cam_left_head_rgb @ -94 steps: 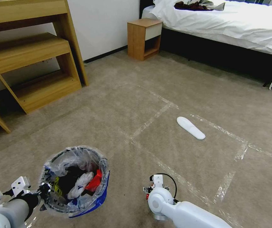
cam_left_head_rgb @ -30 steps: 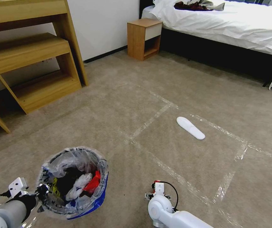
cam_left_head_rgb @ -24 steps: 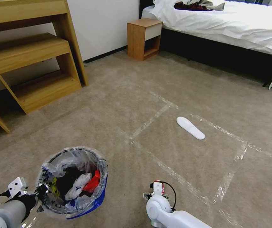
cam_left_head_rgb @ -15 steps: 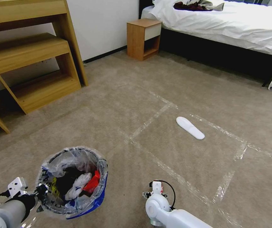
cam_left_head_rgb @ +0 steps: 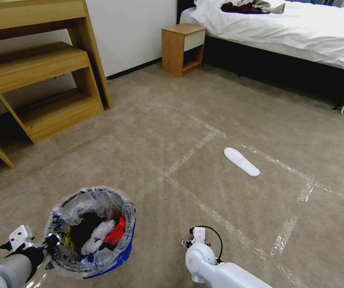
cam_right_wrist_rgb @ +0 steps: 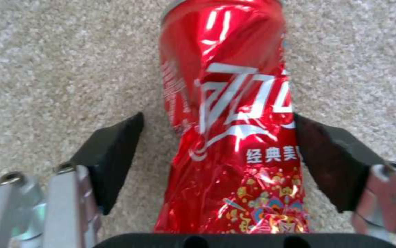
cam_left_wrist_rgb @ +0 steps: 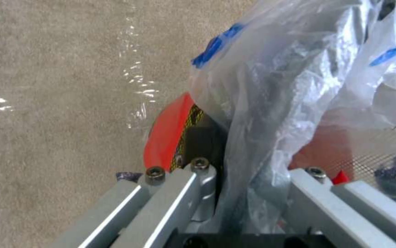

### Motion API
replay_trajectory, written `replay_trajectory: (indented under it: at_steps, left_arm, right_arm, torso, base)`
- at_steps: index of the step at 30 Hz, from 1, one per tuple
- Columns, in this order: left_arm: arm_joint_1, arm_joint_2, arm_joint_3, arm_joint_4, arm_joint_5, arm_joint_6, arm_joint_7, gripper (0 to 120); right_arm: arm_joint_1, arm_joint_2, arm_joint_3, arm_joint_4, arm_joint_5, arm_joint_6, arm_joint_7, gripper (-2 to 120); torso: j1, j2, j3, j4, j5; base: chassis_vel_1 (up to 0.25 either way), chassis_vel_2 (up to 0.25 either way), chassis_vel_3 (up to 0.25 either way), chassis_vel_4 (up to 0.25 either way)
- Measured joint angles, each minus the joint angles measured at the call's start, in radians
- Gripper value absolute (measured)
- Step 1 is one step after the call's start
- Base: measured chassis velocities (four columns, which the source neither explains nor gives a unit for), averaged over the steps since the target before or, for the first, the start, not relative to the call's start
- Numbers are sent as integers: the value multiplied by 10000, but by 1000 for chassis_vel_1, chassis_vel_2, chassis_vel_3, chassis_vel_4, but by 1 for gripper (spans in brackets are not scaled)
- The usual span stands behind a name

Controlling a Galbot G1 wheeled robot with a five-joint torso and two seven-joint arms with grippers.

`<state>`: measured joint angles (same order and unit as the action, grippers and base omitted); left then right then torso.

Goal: Pick up the trash bin and place the garbage on the floor into it.

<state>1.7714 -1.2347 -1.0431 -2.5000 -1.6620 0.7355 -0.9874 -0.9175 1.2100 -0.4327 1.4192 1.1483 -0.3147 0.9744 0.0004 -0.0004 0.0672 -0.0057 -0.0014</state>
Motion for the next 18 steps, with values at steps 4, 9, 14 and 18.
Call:
replay_trajectory:
  at_steps: [4,9,14,18]
  left_arm:
    - [34,45,16,0,-1,0,1,0]
    - [57,134,-12,1,-28,0,4,0]
    - [68,171,-42,1,-29,0,1,0]
    - [35,187,-48,1,-39,-1,1,0]
  right_arm:
    - [-73,-69,118,73,-1,15,0,69]
    - [-71,-180,224,105,-24,56,33,54]
    - [37,-158,271,13,-22,91,51,41]
    - [91,-139,235,-29,-15,117,-30,24]
  torso:
    - [0,1,0,3,4]
    - [0,0,0,-8,3]
    - [0,-1,1,-14,-22]
    - [0,-2,2,-11,-10]
  base:
    - [0,0,0,0]
    - [0,0,0,0]
    - [0,0,0,0]
    - [0,0,0,0]
